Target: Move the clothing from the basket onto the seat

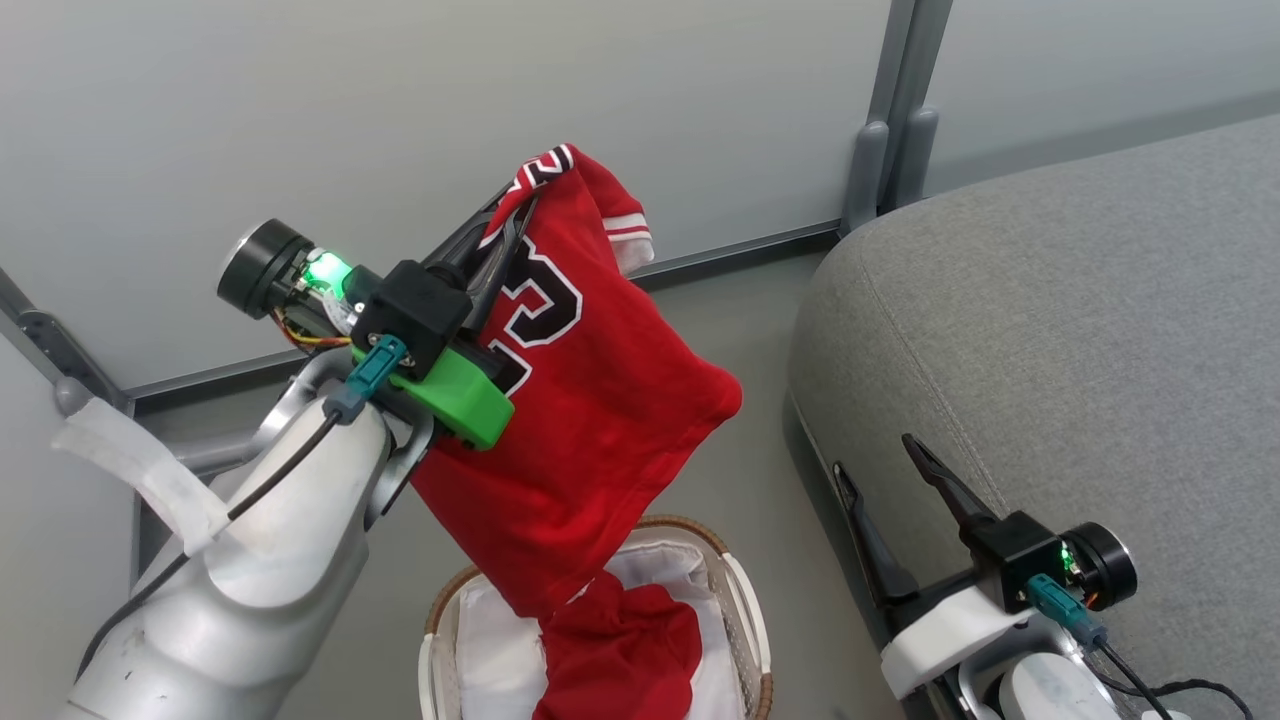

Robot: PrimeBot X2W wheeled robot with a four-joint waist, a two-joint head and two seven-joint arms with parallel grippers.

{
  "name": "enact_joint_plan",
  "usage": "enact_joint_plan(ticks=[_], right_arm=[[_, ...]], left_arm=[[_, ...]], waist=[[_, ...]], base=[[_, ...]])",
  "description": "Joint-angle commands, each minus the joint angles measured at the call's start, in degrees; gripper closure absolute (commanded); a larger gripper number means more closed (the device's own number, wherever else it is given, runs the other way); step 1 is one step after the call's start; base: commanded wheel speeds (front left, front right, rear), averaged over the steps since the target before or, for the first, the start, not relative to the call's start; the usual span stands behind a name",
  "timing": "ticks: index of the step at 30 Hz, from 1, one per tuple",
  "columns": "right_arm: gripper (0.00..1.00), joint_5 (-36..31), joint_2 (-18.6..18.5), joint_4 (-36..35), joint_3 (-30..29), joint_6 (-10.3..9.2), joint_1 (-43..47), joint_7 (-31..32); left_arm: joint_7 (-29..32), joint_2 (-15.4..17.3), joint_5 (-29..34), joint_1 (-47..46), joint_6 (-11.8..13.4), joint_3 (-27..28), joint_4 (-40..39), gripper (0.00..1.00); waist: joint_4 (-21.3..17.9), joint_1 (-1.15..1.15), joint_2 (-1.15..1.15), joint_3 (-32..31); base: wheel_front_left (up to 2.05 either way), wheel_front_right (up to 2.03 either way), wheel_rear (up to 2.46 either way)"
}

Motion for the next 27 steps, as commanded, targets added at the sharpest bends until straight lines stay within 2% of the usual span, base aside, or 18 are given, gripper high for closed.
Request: enact_joint_plan(ticks=[1,7,19,27], right_arm=[[0.00,-0.04,-0.23,0.40,0.26,0.00,-0.97,-0.26],[0.00,1.35,-0.23,1.94,2.51,0.00,-3.87,-0.26],[0.00,-5.93,-0.22,9.99,5.04,0.00,-11.70,-0.26],[0.00,-5.90,-0.22,4.57,5.09,-0.01,-14.12,-0.20]], left_arm=[[0.02,0.26,0.30,-1.51,-0.23,-0.20,-0.22,1.00],[0.02,-0.37,-0.07,-4.20,-0.52,-1.98,-1.36,1.00],[0.23,-1.41,-0.76,-7.21,-0.71,-5.65,-4.53,1.00],[0.58,-1.01,-1.32,-6.77,-0.76,-7.14,-5.90,1.00]], waist=[[0.23,0.00,0.00,0.01],[1.44,0.00,0.00,-0.03],[3.60,0.00,0.00,0.28],[4.02,0.00,0.00,0.64]], base=[[0.00,0.00,0.00],[0.00,0.00,0.00],[0.00,0.00,0.00],[0.00,0.00,0.00]])
